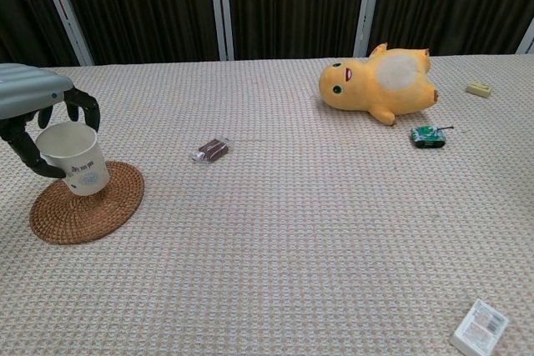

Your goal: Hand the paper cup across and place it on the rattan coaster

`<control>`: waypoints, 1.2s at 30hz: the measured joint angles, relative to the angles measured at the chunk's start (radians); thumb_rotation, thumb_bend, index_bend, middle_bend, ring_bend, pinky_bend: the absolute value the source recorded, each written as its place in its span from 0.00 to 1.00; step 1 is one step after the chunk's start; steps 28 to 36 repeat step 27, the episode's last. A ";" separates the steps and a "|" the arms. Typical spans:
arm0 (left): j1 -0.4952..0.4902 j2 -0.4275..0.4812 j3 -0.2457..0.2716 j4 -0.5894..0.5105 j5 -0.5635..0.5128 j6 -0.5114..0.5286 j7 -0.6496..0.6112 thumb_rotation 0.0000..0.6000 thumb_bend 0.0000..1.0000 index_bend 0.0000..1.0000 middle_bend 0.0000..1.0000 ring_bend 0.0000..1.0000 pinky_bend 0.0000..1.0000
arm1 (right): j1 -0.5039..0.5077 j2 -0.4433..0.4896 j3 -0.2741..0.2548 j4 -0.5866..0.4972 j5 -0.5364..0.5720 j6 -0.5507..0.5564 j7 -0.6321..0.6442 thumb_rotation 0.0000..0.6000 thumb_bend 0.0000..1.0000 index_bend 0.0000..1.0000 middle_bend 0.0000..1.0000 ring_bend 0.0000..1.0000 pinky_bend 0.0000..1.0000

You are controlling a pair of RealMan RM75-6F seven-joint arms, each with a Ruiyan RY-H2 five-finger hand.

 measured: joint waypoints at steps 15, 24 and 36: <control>0.041 0.041 0.011 -0.071 0.018 0.082 -0.045 1.00 0.00 0.00 0.00 0.00 0.00 | -0.010 0.011 0.006 -0.008 -0.007 0.009 0.018 1.00 0.00 0.00 0.00 0.00 0.00; 0.194 0.125 0.017 -0.198 0.152 0.400 -0.138 1.00 0.00 0.00 0.00 0.00 0.00 | -0.020 0.020 0.015 -0.013 -0.001 0.021 0.029 1.00 0.00 0.00 0.00 0.00 0.00; 0.272 0.130 0.033 -0.215 0.201 0.512 -0.164 1.00 0.00 0.00 0.00 0.00 0.00 | -0.023 0.022 0.022 -0.012 0.007 0.026 0.028 1.00 0.00 0.00 0.00 0.00 0.00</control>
